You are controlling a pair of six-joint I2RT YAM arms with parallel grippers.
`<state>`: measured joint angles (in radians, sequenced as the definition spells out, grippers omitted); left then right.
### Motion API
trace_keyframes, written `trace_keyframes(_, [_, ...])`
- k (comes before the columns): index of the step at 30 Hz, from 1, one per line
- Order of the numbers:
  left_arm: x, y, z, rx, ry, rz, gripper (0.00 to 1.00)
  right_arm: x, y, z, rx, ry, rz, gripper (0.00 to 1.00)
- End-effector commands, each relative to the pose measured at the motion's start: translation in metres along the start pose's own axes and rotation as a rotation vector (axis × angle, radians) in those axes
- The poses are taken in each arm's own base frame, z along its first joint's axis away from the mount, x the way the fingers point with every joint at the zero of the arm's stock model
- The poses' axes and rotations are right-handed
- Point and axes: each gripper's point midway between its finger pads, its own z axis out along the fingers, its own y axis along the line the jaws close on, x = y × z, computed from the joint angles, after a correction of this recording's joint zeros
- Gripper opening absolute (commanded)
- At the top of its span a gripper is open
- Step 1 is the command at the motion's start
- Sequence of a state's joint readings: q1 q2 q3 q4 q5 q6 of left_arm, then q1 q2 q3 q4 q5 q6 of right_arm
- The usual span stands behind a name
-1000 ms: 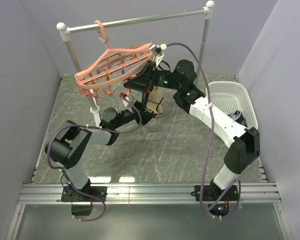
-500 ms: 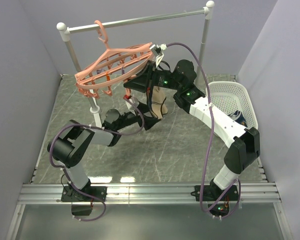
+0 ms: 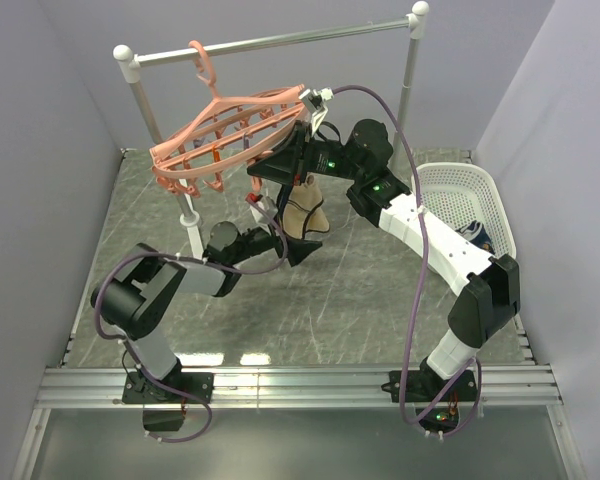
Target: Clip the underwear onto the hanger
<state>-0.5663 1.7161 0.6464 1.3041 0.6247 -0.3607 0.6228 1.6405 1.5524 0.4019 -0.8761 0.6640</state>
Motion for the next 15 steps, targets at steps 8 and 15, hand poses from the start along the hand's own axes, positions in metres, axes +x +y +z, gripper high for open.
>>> trace_keyframes(8, [-0.102,-0.04,-0.022,0.063,-0.328,0.21,0.77,-0.025,0.023,0.001,-0.055,-0.041,-0.071,0.0])
trace_keyframes(15, [-0.104,-0.036,-0.033,0.025,-0.314,0.183,0.64,-0.028,0.025,0.0,-0.05,-0.052,-0.078,0.0])
